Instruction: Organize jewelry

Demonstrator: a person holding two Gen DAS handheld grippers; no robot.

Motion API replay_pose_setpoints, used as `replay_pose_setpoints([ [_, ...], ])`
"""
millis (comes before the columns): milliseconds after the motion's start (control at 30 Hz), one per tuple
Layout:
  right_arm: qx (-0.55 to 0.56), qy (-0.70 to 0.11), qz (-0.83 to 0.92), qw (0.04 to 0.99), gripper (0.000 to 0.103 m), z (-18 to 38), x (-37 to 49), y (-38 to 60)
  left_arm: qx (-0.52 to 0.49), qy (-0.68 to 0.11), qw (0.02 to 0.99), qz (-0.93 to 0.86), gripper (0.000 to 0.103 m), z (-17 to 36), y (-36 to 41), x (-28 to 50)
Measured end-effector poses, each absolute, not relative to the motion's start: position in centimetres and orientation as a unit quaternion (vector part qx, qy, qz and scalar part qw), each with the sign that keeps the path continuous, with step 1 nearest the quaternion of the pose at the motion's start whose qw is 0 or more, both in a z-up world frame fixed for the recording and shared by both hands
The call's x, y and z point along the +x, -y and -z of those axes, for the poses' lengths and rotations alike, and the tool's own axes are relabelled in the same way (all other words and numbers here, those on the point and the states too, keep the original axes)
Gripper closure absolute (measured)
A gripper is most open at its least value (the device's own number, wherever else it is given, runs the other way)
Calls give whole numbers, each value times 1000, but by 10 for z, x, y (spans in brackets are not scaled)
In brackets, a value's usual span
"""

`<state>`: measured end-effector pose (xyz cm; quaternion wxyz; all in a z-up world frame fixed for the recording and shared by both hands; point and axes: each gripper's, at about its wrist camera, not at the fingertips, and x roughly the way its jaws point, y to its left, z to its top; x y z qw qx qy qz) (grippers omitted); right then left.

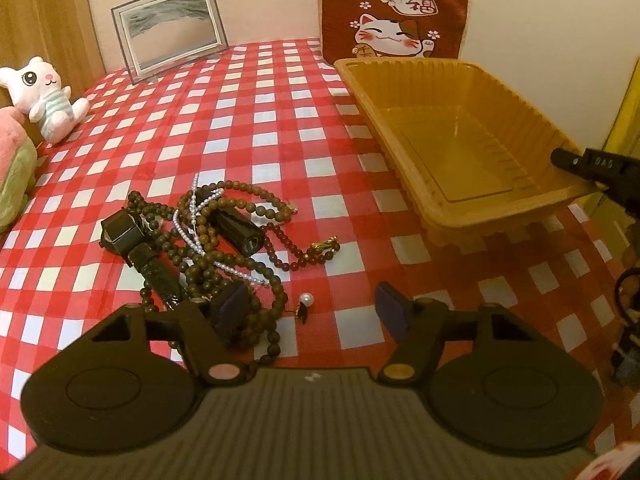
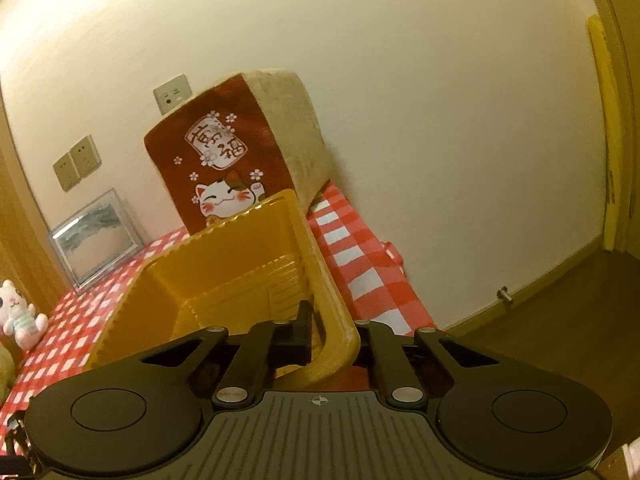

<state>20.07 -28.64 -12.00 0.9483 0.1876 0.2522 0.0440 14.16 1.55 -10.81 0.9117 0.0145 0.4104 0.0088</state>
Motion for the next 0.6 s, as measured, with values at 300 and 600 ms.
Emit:
replay_pose_setpoints([
  [300, 140, -251, -71, 955, 97, 93, 191, 297, 43, -412, 910, 18, 71, 118, -10, 145],
  [600, 123, -260, -93, 953, 97, 80, 184, 305, 50, -421, 906, 16, 86, 126, -14, 149],
])
